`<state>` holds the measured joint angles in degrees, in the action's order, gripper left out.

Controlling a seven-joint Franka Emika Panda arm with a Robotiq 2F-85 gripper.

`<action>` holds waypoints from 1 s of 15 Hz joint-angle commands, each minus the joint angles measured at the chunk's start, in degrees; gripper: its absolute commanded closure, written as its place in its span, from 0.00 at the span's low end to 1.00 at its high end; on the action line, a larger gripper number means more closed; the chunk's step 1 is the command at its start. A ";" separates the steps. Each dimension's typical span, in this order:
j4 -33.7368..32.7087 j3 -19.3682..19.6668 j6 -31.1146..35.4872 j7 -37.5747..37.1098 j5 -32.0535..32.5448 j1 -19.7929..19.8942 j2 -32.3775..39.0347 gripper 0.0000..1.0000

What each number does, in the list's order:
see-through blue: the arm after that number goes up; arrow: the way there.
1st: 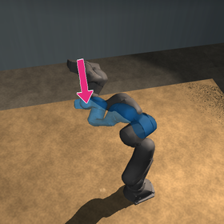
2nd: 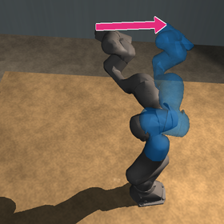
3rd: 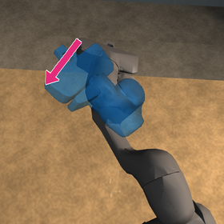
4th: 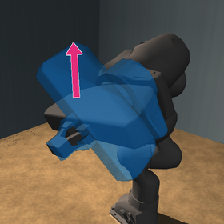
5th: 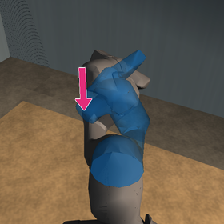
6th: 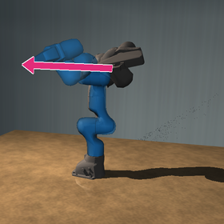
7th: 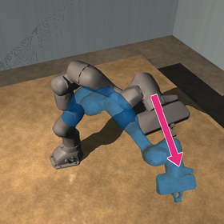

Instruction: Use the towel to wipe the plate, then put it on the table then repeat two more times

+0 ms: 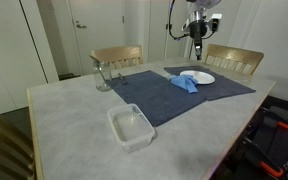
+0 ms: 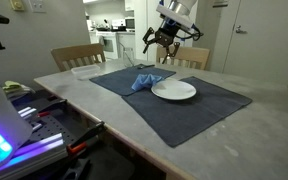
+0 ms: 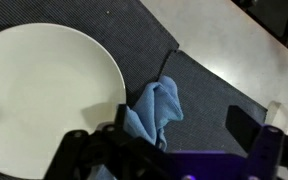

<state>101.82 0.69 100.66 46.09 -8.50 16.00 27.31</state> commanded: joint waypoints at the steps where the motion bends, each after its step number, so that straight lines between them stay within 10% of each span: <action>1: 1.09 0.00 -0.08 1.48 -0.57 -0.44 -0.80 0.00; 7: 14.54 0.27 14.47 -1.32 3.16 -4.25 -10.31 0.00; 15: 24.85 1.57 16.99 0.00 2.50 -4.45 -16.83 0.00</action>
<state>122.07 1.54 115.50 43.30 -4.05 11.22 12.83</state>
